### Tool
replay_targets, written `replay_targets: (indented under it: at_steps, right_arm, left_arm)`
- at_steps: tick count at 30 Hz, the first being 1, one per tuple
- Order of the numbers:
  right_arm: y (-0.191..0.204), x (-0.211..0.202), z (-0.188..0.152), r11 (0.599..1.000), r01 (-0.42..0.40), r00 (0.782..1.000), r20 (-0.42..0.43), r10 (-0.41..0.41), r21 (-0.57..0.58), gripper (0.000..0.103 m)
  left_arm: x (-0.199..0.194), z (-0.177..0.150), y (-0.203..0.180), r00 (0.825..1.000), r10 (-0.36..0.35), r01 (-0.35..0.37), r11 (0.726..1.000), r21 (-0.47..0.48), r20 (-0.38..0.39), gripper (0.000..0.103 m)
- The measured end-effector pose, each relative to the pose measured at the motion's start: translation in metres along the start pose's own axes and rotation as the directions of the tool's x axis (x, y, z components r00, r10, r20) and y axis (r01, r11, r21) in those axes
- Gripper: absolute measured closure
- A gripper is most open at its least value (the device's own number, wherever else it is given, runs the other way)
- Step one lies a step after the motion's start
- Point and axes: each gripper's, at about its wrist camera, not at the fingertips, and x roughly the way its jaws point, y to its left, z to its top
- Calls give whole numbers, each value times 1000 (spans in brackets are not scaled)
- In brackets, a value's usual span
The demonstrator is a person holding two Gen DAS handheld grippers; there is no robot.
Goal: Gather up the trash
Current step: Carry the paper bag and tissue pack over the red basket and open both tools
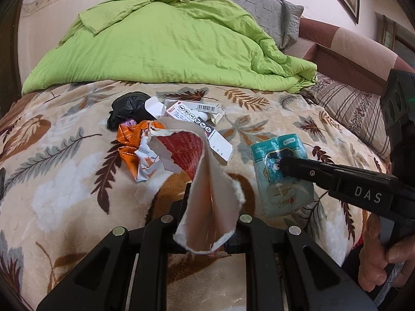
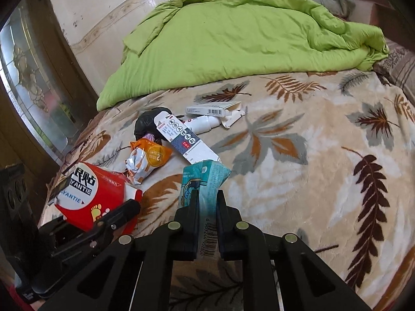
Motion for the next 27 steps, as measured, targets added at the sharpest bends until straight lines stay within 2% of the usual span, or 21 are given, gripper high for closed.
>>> replay_targets:
  at_steps: [13,21,27]
  right_arm:
    - [1,-7,-1,1000,16,1000,23,-16,-7,91]
    - [-11,-37,-2,999,20,997,80,-23,40,91]
    - [-36,-79,-15,991,-22,994,113,7,132,91]
  left_arm:
    - [-3,1,1,1000,-1,1,1000,-8,11,87]
    - [-24,8,-9,991,-111,112,994,-14,73,87]
    - [-35,11,-38,981,-180,178,984,22,77,87]
